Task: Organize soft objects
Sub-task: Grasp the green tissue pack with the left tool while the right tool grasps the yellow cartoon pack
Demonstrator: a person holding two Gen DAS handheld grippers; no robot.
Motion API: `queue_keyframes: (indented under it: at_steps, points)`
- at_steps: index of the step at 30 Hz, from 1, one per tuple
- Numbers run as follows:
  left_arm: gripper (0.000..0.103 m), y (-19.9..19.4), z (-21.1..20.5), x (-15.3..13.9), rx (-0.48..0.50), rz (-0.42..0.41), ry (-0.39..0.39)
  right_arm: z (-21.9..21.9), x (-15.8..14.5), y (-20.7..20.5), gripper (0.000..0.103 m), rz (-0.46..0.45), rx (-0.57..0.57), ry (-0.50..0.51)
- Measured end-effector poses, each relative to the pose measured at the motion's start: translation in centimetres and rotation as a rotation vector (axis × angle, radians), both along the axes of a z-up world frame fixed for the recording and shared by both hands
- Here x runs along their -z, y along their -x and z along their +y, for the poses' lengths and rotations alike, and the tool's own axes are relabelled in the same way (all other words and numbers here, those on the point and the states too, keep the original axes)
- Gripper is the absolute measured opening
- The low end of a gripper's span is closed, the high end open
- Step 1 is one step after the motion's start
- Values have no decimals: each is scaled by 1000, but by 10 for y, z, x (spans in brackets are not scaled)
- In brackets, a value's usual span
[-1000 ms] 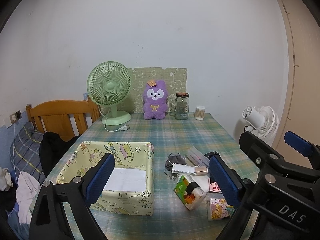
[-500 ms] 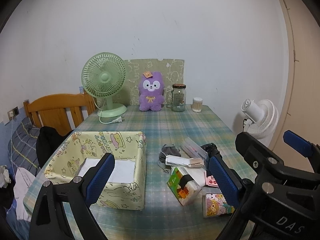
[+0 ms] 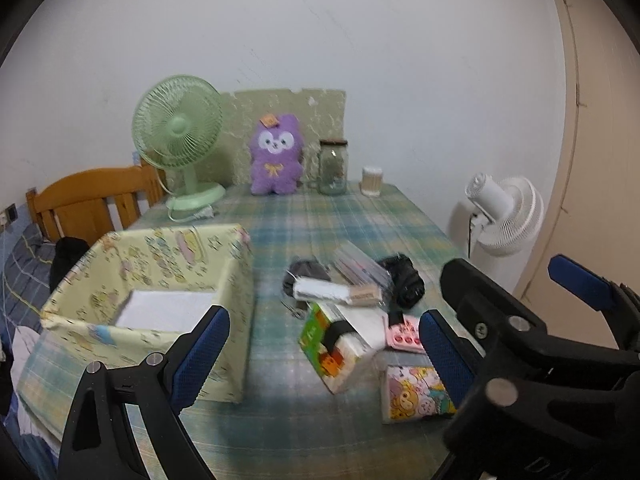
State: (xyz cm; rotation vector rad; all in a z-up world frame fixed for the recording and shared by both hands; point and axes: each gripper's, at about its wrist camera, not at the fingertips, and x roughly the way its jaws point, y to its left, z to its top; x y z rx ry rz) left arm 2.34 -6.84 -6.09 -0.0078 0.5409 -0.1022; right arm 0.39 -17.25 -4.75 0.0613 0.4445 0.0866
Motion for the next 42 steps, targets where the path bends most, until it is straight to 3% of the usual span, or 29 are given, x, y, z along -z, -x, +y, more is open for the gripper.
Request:
queue_keyframes:
  at_steps: [8,21,27,28,42]
  points:
    - [94,-8,-12,16,1,27,-13,-9,19,-12,102,37,7,-17]
    - [77,-32,-25,47,-37,89,-60,-21,55,-37,101,138,18,-55]
    - [51,-42,-26,57,-42,108,-79,-21,66,-47,101,180,28,-56]
    - [42,-43,-25,59,-43,119,-79,-21,67,-48,101,185,28,-55]
    - [29,-20,-9,63,-11,143,-93,-2,71,-39,101,210,5,-46]
